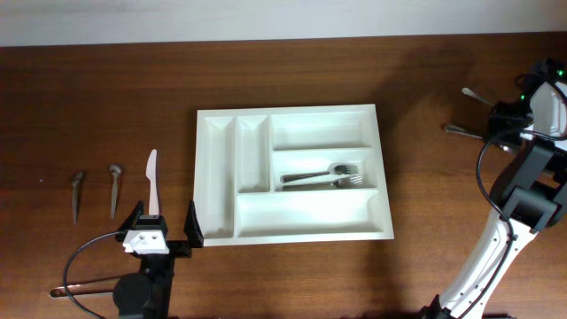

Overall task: Pack container
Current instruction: 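Lower the right gripper onto a silver spoon and grasp it, then carry the spoon with the right gripper into the tray's top compartment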

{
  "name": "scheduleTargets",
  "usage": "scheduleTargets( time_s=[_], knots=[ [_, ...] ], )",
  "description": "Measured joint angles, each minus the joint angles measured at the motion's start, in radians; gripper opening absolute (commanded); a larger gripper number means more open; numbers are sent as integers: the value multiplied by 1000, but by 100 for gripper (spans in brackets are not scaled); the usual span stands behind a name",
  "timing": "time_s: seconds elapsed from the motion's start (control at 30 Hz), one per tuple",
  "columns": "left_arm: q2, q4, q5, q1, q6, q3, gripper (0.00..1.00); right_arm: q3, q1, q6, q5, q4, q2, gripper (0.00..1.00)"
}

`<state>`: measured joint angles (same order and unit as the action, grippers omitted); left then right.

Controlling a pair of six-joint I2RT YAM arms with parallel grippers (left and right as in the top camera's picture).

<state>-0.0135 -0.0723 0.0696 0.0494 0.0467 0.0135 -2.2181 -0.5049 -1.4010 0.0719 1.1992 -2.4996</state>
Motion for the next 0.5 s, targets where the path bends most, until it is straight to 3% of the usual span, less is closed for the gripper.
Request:
scheduleTargets(
  time_s=[0.27, 0.5],
  knots=[
    [0, 0, 0, 0, 0, 0, 99, -224, 81, 25, 55, 133, -6, 4],
    [0, 0, 0, 0, 0, 0, 99, -370, 275, 32, 67, 267, -7, 4]
  ],
)
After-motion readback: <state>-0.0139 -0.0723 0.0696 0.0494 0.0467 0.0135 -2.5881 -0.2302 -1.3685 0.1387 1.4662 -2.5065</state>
